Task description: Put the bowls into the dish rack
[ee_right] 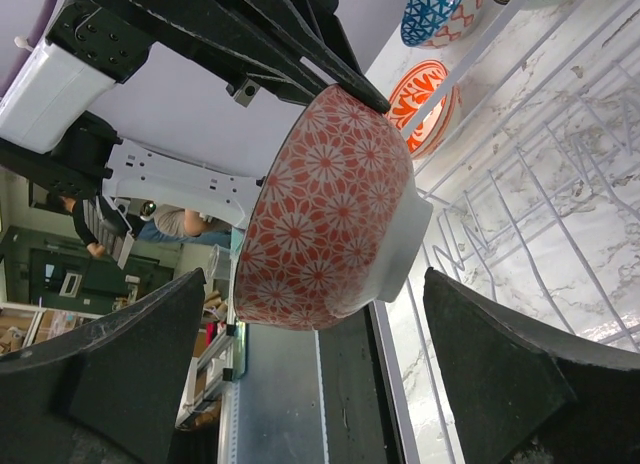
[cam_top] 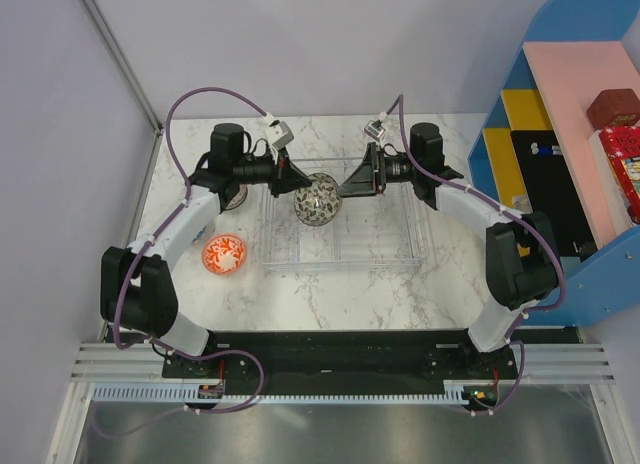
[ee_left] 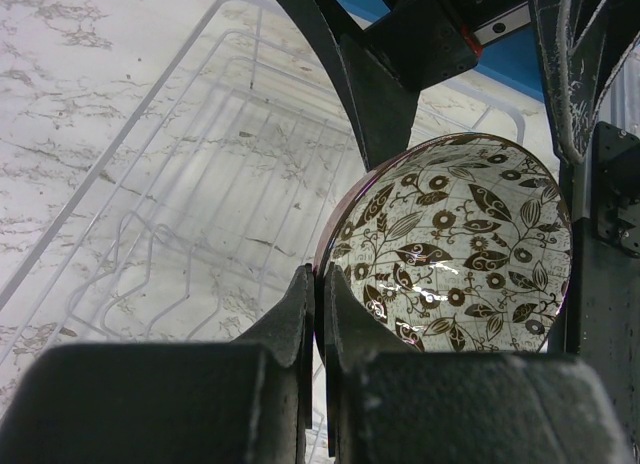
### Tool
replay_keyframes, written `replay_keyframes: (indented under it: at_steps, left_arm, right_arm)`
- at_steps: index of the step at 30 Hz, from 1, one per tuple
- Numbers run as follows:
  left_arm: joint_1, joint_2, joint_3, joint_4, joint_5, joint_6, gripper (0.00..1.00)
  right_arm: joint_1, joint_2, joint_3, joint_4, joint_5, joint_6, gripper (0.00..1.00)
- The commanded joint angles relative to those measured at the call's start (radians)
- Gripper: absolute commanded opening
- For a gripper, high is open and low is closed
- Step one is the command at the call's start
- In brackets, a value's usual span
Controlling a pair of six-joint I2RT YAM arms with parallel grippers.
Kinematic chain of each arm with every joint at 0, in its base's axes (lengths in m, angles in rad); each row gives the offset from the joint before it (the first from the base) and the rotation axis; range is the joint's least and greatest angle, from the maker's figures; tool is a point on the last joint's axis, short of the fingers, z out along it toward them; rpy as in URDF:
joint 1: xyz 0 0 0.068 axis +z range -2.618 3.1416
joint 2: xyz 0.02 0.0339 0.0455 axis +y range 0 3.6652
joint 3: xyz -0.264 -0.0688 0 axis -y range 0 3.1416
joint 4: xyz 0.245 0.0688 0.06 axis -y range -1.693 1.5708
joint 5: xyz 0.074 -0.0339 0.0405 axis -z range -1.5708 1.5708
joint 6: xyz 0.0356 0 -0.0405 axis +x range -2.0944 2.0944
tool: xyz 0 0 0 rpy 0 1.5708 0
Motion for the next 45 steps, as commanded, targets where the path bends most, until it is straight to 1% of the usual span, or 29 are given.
replay_keyframes:
  at_steps: [1,10,13,17,20,22,26,31,34,35,36,38,39,41,42,43,44,45]
  left_arm:
    - [-0.009,-0.041,0.020,0.014,0.010,0.014,0.02]
    - [-0.015,-0.048,0.033,0.008,0.010,0.014,0.02]
    - [-0.017,-0.052,0.035,0.007,0.011,0.013,0.02]
    - [-0.025,-0.052,0.032,0.007,0.002,0.017,0.02]
    - [-0.029,-0.059,0.032,0.008,-0.006,0.019,0.02]
    - [-0.032,-0.061,0.032,0.005,-0.010,0.022,0.02]
    - [-0.032,-0.065,0.030,0.001,-0.016,0.030,0.02]
    - [-0.032,-0.067,0.029,-0.005,-0.021,0.039,0.02]
    - [-0.034,-0.071,0.024,-0.009,-0.022,0.046,0.02]
    - [-0.032,-0.071,0.023,-0.009,-0.022,0.048,0.02]
    - [-0.032,-0.073,0.023,-0.010,-0.024,0.050,0.02]
    - [-0.032,-0.075,0.020,-0.012,-0.024,0.054,0.02]
    - [-0.034,-0.076,0.017,-0.012,-0.025,0.054,0.02]
    - [-0.034,-0.079,0.017,-0.012,-0.024,0.056,0.02]
    - [-0.034,-0.078,0.015,-0.012,-0.024,0.056,0.02]
    - [-0.034,-0.078,0.013,-0.013,-0.024,0.057,0.02]
    - [-0.034,-0.076,0.013,-0.012,-0.024,0.057,0.02]
    - [-0.032,-0.076,0.015,-0.013,-0.024,0.057,0.02]
  right_arm:
    - [0.007,-0.028,-0.007,0.075,-0.030,0.021,0.98]
    - [0.007,0.010,-0.013,0.058,0.013,-0.002,0.98]
    - [0.010,0.021,-0.003,0.008,0.019,-0.046,0.98]
    - [0.019,0.033,0.000,0.015,0.004,-0.025,0.97]
    - [0.034,0.050,-0.006,0.063,-0.018,0.032,0.97]
    - [0.044,0.050,-0.011,0.101,-0.024,0.066,0.95]
    - [0.045,0.055,-0.013,0.109,-0.047,0.072,0.89]
    - [0.045,0.048,-0.014,0.112,-0.075,0.072,0.76]
    - [0.045,0.050,-0.019,0.112,-0.101,0.069,0.73]
    - [0.044,0.052,-0.019,0.112,-0.107,0.066,0.71]
    - [0.044,0.052,-0.017,0.113,-0.111,0.066,0.64]
    - [0.045,0.055,-0.016,0.114,-0.114,0.066,0.54]
    - [0.044,0.056,-0.014,0.112,-0.116,0.066,0.40]
    - [0.045,0.055,-0.011,0.114,-0.113,0.066,0.25]
    - [0.045,0.055,-0.011,0.114,-0.113,0.066,0.09]
    - [0.045,0.053,-0.011,0.110,-0.108,0.066,0.03]
    - [0.045,0.052,-0.013,0.112,-0.105,0.064,0.00]
    - [0.045,0.050,-0.016,0.112,-0.104,0.061,0.00]
